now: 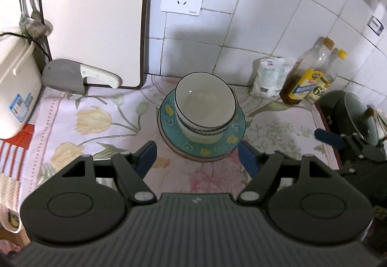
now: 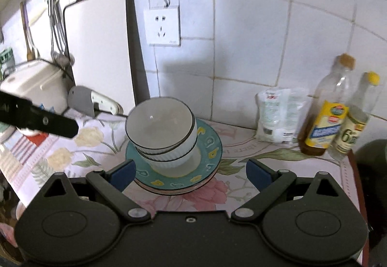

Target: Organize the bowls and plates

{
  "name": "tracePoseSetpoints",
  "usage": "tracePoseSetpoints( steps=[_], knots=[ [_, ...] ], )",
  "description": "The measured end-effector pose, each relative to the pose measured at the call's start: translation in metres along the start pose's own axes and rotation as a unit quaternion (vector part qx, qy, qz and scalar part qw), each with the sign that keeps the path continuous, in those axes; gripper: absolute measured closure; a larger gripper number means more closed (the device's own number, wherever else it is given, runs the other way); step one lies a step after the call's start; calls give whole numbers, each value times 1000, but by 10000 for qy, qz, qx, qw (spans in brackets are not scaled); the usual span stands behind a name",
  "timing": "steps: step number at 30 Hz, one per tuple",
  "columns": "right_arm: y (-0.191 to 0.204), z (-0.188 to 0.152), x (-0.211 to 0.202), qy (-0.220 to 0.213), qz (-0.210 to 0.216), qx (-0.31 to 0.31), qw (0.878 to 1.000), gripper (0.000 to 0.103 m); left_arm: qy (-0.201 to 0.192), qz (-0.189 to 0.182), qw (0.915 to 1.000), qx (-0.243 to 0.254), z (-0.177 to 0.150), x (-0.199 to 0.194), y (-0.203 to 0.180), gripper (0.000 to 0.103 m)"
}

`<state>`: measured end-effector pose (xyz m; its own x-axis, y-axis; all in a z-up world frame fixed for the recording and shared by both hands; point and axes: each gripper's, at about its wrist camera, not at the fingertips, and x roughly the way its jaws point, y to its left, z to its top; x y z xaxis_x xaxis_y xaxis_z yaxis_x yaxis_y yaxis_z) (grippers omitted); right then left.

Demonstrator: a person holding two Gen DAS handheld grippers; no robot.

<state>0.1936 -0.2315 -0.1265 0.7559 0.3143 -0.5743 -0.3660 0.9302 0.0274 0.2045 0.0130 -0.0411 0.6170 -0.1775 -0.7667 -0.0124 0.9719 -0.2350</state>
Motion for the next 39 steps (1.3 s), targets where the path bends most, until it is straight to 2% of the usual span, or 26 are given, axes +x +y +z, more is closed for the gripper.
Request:
tracePoseSetpoints(
  steps=[7,10,16,19,23,28,39],
  knots=[
    [0,7,-50,5,-165,546,9984,4,2,64,9991,419,-9,-36,-18,21],
    [0,7,-69,-26,-308,585,9978,4,-67,153,9979,620,-15,-48,-25,17],
    [2,3,-103,21,-763,525,9957,4,-58,184,9982,571,-23,-68,-28,6],
    [3,1,-117,28,-951,561,9939,4,-77,333,9980,526,-27,-77,-28,2],
    [8,-1,-132,82,-1153,596,9915,2,-104,578,9975,394,-33,-86,-28,2],
    [14,-4,-144,157,-1262,728,9892,2,13,1096,9929,461,-40,-92,-32,2],
    [27,-17,-162,81,-1376,832,9870,2,-115,994,9934,558,-58,-111,-38,2]
  ],
)
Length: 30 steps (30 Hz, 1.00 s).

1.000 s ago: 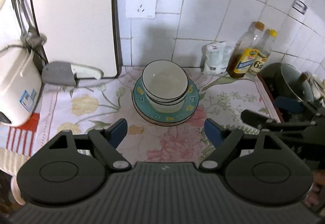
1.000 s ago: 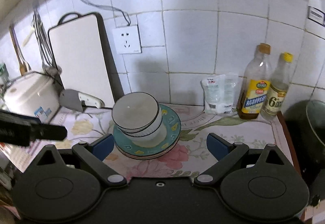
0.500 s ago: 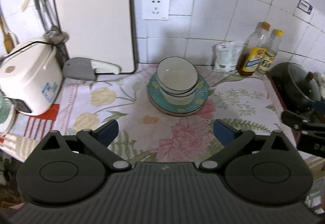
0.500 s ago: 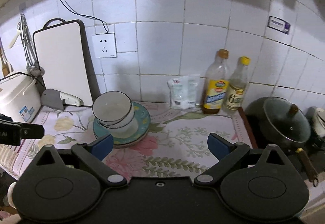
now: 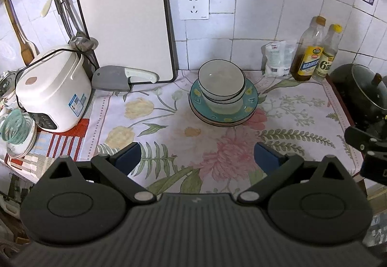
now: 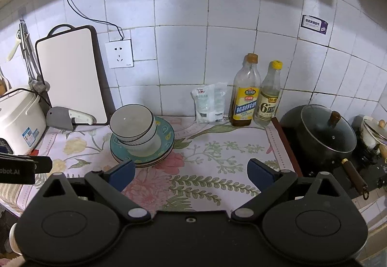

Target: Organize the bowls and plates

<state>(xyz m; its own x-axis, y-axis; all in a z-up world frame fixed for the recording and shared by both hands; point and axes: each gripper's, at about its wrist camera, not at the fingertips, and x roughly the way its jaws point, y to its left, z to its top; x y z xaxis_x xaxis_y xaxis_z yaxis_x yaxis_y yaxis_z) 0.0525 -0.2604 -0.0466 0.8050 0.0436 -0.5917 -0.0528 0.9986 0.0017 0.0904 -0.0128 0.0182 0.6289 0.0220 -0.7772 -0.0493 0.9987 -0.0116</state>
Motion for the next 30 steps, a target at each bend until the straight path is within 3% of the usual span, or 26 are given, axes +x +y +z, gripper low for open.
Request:
tracePoseSetpoints(
  steps=[16,30],
  knots=[
    [6,-8,-10,-350,-399,-258,9983,2,-311,-111,9993,-197,-12,-8,5,2],
    [8,-9,-6,-327,-326,-168,9988,2,-280,-138,9994,-171,-16,-3,7,2]
  ],
)
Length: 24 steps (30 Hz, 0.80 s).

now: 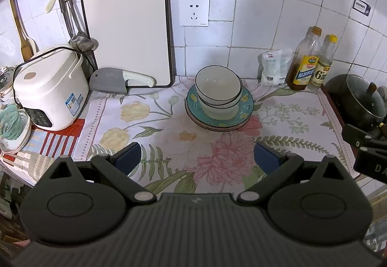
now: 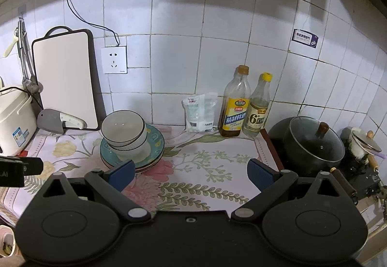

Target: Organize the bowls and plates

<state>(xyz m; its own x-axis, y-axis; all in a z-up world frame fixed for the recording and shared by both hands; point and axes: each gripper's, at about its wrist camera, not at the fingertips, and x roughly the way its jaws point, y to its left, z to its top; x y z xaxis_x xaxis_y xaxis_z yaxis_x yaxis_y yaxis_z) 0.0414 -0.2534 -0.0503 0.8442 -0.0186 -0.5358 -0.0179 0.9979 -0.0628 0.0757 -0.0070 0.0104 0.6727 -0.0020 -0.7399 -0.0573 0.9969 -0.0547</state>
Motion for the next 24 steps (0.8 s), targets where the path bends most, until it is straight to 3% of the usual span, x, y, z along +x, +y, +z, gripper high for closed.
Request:
tracePoseSetpoints(
  steps=[10,14,24],
  knots=[
    [1,-2,1,54,15,7,10000,2,54,-9,10000,-2,-3,3,2,2],
    [3,-3,1,55,9,-1,10000,2,-220,301,9993,96,-7,-2,-1,2],
    [3,-4,3,161,-27,-22,9999,2,-82,76,9999,45,-4,1,1,2]
  ],
)
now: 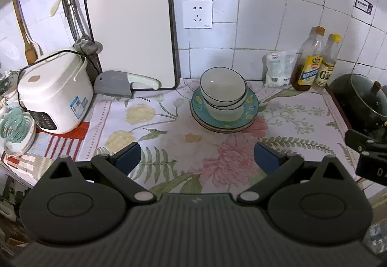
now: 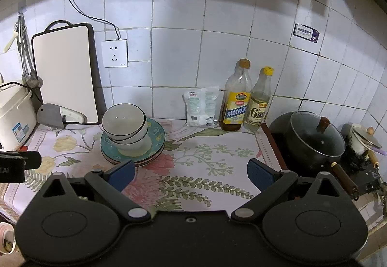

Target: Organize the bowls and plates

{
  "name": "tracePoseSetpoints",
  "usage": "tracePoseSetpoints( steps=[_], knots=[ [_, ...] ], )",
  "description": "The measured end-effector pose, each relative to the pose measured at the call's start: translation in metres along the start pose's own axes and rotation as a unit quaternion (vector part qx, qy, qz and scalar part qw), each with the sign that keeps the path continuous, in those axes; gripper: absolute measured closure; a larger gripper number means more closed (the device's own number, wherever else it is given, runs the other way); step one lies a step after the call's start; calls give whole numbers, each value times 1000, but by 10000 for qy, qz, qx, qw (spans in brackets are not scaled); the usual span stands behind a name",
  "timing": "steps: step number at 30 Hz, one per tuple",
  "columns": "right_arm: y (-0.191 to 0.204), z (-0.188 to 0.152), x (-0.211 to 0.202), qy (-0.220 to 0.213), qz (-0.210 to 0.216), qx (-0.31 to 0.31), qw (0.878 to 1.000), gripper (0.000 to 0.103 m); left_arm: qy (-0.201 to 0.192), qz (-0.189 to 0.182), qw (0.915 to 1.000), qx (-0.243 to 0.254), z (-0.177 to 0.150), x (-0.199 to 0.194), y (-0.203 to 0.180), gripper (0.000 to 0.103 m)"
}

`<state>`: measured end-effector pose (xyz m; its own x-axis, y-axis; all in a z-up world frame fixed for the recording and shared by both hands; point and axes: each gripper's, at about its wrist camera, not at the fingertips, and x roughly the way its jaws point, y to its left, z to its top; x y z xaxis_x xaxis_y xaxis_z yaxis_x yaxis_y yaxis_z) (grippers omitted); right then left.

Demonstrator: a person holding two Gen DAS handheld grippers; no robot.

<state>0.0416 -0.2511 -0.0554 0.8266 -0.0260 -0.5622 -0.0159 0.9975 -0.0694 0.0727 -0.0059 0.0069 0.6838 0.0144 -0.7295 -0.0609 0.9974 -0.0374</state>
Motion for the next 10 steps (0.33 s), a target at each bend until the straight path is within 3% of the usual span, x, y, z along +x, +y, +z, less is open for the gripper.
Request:
tracePoseSetpoints(
  steps=[10],
  knots=[
    [1,1,4,120,-20,14,9999,2,62,-45,10000,0,-1,0,1,2]
  ],
)
